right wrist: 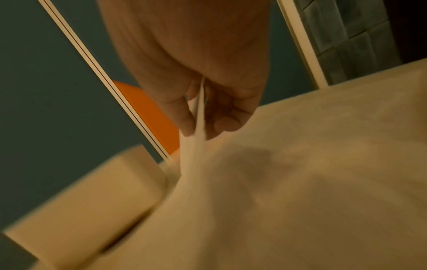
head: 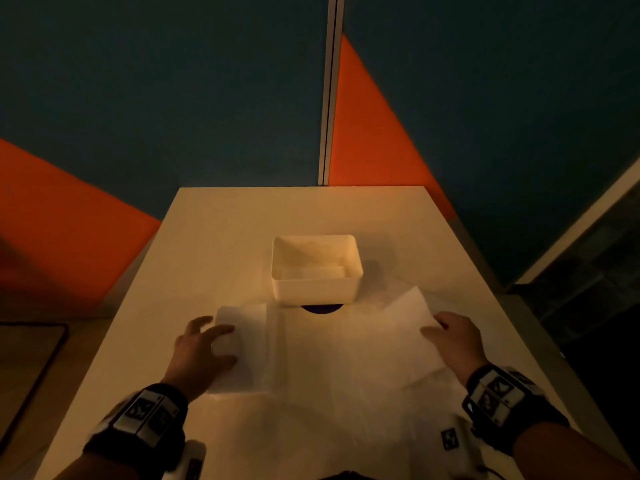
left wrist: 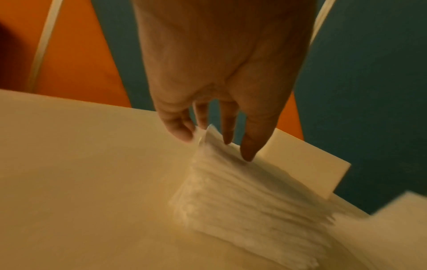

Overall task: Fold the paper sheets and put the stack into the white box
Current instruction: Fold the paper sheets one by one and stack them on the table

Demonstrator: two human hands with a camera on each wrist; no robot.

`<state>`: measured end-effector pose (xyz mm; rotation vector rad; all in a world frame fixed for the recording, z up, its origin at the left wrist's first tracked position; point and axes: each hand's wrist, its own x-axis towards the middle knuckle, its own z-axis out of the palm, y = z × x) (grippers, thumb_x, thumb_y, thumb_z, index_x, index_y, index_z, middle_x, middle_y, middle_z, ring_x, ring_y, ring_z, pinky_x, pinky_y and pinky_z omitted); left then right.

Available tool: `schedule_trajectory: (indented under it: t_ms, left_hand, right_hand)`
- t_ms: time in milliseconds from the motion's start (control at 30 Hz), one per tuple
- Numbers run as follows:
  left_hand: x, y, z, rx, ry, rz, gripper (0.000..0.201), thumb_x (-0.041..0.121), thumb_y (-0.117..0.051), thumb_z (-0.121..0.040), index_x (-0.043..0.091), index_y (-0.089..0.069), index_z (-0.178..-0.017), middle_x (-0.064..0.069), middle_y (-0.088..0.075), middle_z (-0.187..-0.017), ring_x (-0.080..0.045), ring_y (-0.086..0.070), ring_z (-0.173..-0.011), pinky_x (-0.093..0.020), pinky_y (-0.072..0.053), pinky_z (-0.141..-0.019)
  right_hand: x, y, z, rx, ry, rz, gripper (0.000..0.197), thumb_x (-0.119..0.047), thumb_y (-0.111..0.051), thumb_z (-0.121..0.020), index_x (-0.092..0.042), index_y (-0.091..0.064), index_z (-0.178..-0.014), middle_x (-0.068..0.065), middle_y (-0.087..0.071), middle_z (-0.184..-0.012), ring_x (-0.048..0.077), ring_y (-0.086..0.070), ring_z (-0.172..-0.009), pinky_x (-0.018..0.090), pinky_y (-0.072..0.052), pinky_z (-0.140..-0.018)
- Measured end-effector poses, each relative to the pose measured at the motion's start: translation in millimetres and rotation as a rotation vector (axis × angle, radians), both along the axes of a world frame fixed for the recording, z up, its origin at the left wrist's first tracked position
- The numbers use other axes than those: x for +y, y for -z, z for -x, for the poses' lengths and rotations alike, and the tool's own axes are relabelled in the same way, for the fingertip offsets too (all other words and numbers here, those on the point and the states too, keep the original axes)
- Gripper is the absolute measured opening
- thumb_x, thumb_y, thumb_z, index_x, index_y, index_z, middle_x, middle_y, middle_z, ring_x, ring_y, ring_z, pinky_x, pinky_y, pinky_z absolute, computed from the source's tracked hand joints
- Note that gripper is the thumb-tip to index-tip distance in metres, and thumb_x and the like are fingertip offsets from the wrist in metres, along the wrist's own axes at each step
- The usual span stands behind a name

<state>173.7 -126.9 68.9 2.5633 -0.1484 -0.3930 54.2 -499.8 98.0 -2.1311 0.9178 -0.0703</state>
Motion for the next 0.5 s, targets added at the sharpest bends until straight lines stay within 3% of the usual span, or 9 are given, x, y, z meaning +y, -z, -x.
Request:
schedule_trajectory:
  t_ms: [67, 133, 233, 300, 400, 500]
  left_hand:
    - [-5.8, -8.4, 2.2, -0.101, 0.030, -0.175, 0.059, 0.042, -0.074, -0.074, 0.034, -0.053, -0.128, -0.009, -0.021, -0.150, -0.037, -0.027, -0.130, -0.043, -0.025, -0.110]
    - [-17.6, -23.6, 3.8, -0.208, 0.082, -0.187, 0.062, 0.050, -0.071, -0.073, 0.036, -0.050, -0.130, -0.009, -0.020, -0.151, -0.036, -0.026, -0.132, -0.045, -0.024, -0.110]
    - [-39.2, -49.7, 5.3, -0.170, 0.211, 0.034, 0.072, 0.061, -0.067, -0.068, 0.038, -0.044, -0.133, 0.002, -0.031, -0.148, -0.026, -0.029, -0.132, -0.042, -0.028, -0.108]
    - [-54.6, -65.4, 6.5, -0.052, 0.284, 0.268, 0.086, 0.070, -0.060, -0.055, 0.043, -0.037, -0.134, 0.012, -0.040, -0.140, -0.014, -0.035, -0.128, -0.033, -0.032, -0.106]
    - [-77.2, -85.7, 13.6, 0.119, 0.381, 0.509, 0.099, 0.063, -0.073, -0.051, 0.047, -0.027, -0.137, 0.022, -0.044, -0.135, -0.001, -0.039, -0.124, -0.023, -0.030, -0.101]
    - [-92.8, -99.1, 19.5, 0.239, 0.413, 0.695, 0.092, 0.045, -0.083, -0.056, 0.045, -0.037, -0.135, 0.021, -0.054, -0.129, 0.001, -0.051, -0.116, -0.022, -0.041, -0.098]
  right_hand:
    - [8.0, -24.4, -6.2, -0.125, -0.029, -0.065, 0.015, -0.012, -0.060, -0.088, -0.016, -0.061, -0.074, 0.003, -0.063, -0.082, 0.014, -0.057, -0.075, 0.027, -0.044, -0.063]
    - [17.8, -48.9, -12.0, -0.223, -0.127, -0.087, 0.011, -0.012, -0.060, -0.088, -0.019, -0.064, -0.081, 0.000, -0.065, -0.087, 0.014, -0.059, -0.081, 0.028, -0.048, -0.067]
    - [32.7, -80.4, -18.2, -0.277, -0.322, -0.046, 0.009, -0.011, -0.066, -0.085, -0.010, -0.070, -0.093, 0.004, -0.070, -0.091, 0.018, -0.064, -0.085, 0.035, -0.051, -0.077]
    - [42.7, -99.0, -19.7, -0.276, -0.440, -0.113, 0.010, -0.010, -0.069, -0.082, -0.012, -0.072, -0.092, 0.003, -0.072, -0.089, 0.014, -0.067, -0.083, 0.029, -0.054, -0.073]
    - [56.4, -124.1, -18.5, -0.263, -0.634, -0.246, 0.015, -0.005, -0.070, -0.080, -0.019, -0.072, -0.086, -0.008, -0.072, -0.079, -0.001, -0.066, -0.074, 0.012, -0.049, -0.062]
    - [62.5, -140.1, -17.9, -0.283, -0.713, -0.371, 0.019, 0.002, -0.068, -0.078, -0.016, -0.070, -0.086, -0.011, -0.073, -0.075, -0.001, -0.066, -0.073, 0.012, -0.048, -0.063]
